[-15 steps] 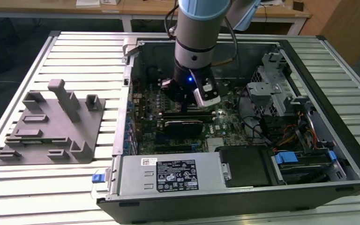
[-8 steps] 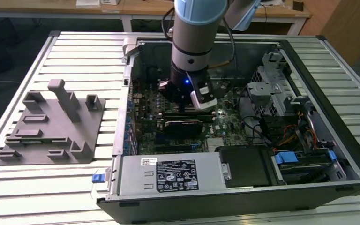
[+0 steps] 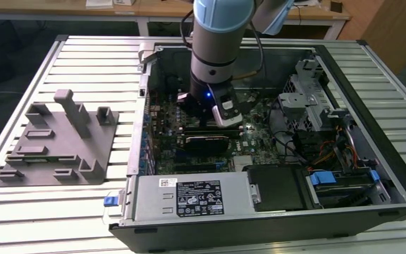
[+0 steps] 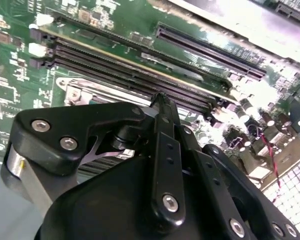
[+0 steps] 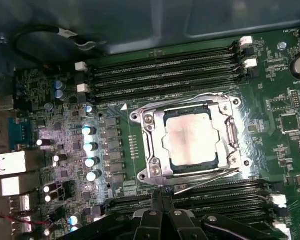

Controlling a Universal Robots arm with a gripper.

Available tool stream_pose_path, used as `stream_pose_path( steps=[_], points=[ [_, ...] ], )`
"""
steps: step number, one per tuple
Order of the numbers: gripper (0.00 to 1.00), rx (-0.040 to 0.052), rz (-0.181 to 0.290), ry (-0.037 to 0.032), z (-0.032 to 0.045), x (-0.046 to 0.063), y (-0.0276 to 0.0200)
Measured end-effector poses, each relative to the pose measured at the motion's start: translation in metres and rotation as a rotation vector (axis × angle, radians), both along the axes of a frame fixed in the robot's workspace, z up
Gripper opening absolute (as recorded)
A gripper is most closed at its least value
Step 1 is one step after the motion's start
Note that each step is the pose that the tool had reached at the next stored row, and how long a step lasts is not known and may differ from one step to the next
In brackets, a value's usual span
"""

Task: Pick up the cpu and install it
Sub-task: 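Install the second cpu locking lever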

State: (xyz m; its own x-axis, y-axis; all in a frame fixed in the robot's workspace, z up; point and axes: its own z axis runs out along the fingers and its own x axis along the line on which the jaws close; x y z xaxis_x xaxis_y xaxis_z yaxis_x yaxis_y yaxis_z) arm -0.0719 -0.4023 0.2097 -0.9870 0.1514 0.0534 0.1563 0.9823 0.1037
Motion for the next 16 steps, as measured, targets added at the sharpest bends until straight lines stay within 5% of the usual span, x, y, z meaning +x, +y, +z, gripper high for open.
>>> stream_pose_path(
  steps=[7, 10, 16],
  points=[
    [0.11, 0.0289, 0.001, 0.0001, -0.0061, -0.007, -0.0014],
    [0.11, 0.0553, 0.001, -0.0001, -0.0077, -0.009, -0.0014],
    [0.11, 0.0914, 0.001, 0.0001, -0.0126, -0.011, -0.0014]
  ],
)
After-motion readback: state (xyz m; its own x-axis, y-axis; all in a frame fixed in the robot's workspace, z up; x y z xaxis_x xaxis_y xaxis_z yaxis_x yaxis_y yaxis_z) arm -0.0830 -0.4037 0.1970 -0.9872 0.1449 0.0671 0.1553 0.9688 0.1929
